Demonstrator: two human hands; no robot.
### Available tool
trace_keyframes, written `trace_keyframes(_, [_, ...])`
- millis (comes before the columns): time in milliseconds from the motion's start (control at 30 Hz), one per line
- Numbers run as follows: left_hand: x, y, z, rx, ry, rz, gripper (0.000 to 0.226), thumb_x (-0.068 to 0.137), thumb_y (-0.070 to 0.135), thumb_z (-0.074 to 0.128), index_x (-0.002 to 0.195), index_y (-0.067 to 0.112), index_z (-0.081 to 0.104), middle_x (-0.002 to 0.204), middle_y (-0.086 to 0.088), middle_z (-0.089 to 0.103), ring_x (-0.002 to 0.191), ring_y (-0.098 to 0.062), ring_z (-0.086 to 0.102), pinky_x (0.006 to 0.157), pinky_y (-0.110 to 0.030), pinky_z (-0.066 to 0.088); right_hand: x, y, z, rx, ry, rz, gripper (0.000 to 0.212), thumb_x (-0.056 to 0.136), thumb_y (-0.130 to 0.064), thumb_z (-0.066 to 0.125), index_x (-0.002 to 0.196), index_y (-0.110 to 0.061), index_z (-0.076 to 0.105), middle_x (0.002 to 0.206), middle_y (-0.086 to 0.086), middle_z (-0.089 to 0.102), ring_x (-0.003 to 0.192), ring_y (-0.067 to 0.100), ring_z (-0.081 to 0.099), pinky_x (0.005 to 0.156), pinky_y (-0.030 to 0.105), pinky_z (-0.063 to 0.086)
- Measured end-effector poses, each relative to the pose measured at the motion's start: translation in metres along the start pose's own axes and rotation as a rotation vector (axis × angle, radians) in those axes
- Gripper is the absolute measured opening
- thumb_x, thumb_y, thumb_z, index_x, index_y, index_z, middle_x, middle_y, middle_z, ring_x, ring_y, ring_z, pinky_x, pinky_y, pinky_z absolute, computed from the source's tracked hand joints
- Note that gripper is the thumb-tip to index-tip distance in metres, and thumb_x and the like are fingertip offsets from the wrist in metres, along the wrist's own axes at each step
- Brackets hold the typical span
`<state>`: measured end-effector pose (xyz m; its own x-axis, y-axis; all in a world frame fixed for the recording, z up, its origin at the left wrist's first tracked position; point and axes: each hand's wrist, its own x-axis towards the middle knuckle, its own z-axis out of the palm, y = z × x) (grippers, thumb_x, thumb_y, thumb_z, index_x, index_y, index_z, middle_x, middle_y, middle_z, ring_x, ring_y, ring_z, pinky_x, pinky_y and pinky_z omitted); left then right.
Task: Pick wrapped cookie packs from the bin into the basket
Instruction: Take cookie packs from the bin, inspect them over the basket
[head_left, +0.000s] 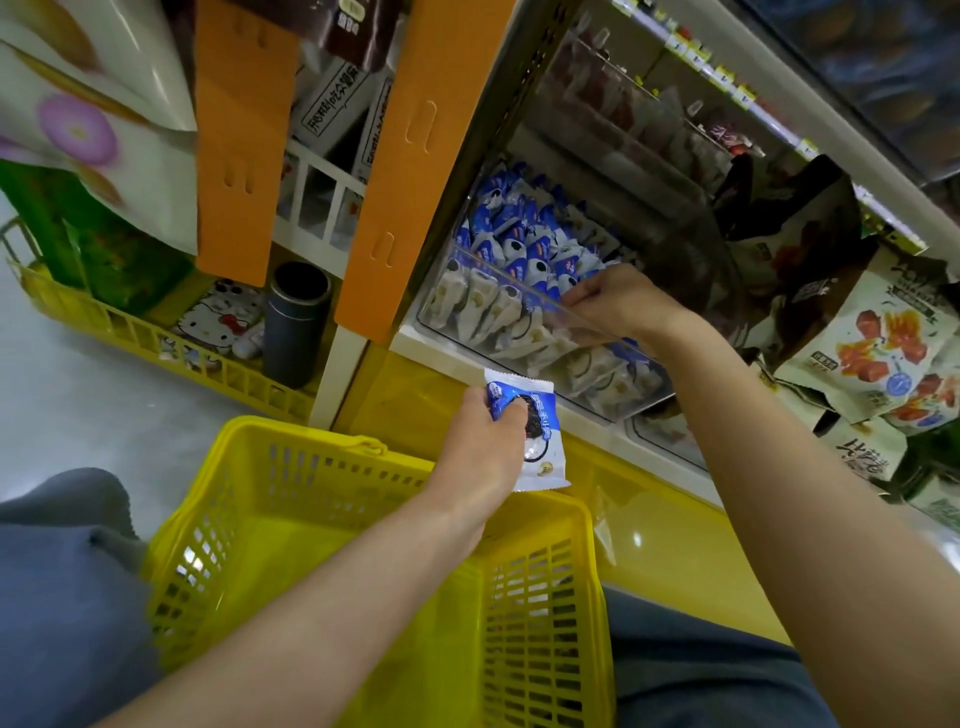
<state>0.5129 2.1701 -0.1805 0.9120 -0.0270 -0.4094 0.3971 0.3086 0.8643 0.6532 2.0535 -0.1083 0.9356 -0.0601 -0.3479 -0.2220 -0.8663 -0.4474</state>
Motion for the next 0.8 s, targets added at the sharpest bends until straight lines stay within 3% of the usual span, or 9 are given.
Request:
trace_keyframes(133, [0.001, -0.001, -0.002, -0.001, -0.006, 0.019, 0.016, 0.097, 0.019, 0.041, 0.11, 0.014, 0.048, 0.095, -0.001, 0.059, 0.069, -0.001, 0.053, 0.04, -0.003, 0.036, -0.017, 0.001, -0.003, 0.057, 0.045, -0.059, 0.025, 0.088, -0.032, 0.061, 0.098, -0.01, 0.065, 0.079, -0.001, 0.066, 0.068, 0.006, 0.064, 0.059, 0.014, 0.051])
trace_keyframes(233, [0.0, -0.003, -0.003, 0.01, -0.021, 0.025, 0.01, 0.097, 0.02, 0.043, 0.106, 0.017, 0.047, 0.087, 0.005, 0.059, 0.067, 0.001, 0.055, 0.041, -0.003, 0.037, -0.042, 0.01, 0.007, 0.051, 0.393, -0.311, 0.016, 0.091, -0.029, 0.056, 0.102, -0.02, 0.062, 0.084, -0.017, 0.058, 0.076, -0.006, 0.056, 0.064, 0.006, 0.044])
trace_keyframes(300, [-0.001, -0.006, -0.003, 0.038, -0.037, 0.031, 0.005, 0.097, 0.019, 0.044, 0.099, 0.021, 0.048, 0.086, 0.007, 0.059, 0.069, 0.0, 0.057, 0.043, -0.004, 0.041, -0.069, 0.02, 0.023, 0.164, 0.564, -0.514, 0.011, 0.091, -0.02, 0.056, 0.101, -0.021, 0.059, 0.085, -0.018, 0.057, 0.077, -0.009, 0.054, 0.069, 0.004, 0.043])
trace_keyframes(367, [-0.002, -0.01, -0.004, 0.104, -0.05, 0.048, 0.008, 0.097, 0.015, 0.044, 0.093, 0.021, 0.049, 0.089, 0.003, 0.061, 0.074, -0.004, 0.059, 0.05, -0.006, 0.044, -0.09, 0.038, 0.043, 0.162, 0.628, -0.619, 0.012, 0.091, -0.016, 0.055, 0.101, -0.021, 0.056, 0.088, -0.015, 0.055, 0.082, -0.006, 0.053, 0.074, 0.007, 0.042])
trace_keyframes(433, [-0.003, -0.015, -0.003, 0.168, -0.064, 0.057, 0.008, 0.097, 0.012, 0.044, 0.099, 0.016, 0.051, 0.1, -0.004, 0.063, 0.087, -0.014, 0.062, 0.065, -0.015, 0.048, -0.103, 0.059, 0.061, 0.083, 0.652, -0.632, 0.013, 0.091, -0.016, 0.054, 0.103, -0.018, 0.056, 0.092, -0.01, 0.054, 0.086, -0.001, 0.051, 0.078, 0.01, 0.041])
trace_keyframes(567, [-0.003, -0.026, -0.002, 0.23, -0.084, 0.072, 0.012, 0.095, 0.008, 0.045, 0.104, 0.013, 0.051, 0.102, -0.005, 0.061, 0.094, -0.018, 0.06, 0.079, -0.027, 0.048, -0.11, 0.089, 0.092, 0.255, 0.387, -0.367, 0.015, 0.091, -0.025, 0.056, 0.105, -0.021, 0.058, 0.097, -0.007, 0.059, 0.084, 0.001, 0.056, 0.072, 0.013, 0.045])
trace_keyframes(667, [0.0, -0.033, -0.001, 0.263, -0.09, 0.059, 0.011, 0.094, 0.005, 0.047, 0.099, 0.014, 0.051, 0.094, -0.001, 0.06, 0.088, -0.016, 0.059, 0.075, -0.023, 0.048, -0.112, 0.097, 0.106, 0.529, 0.138, -0.182, 0.009, 0.091, -0.02, 0.055, 0.096, -0.018, 0.063, 0.09, 0.001, 0.067, 0.074, 0.006, 0.059, 0.061, 0.02, 0.049])
trace_keyframes(800, [0.005, -0.038, 0.001, 0.266, -0.067, 0.009, 0.022, 0.091, 0.001, 0.05, 0.08, 0.02, 0.049, 0.078, -0.001, 0.057, 0.071, -0.015, 0.057, 0.064, -0.025, 0.046, -0.111, 0.099, 0.108, 0.702, 0.067, -0.096, 0.014, 0.092, -0.011, 0.053, 0.098, -0.002, 0.062, 0.089, 0.014, 0.064, 0.072, 0.015, 0.059, 0.05, 0.016, 0.05])
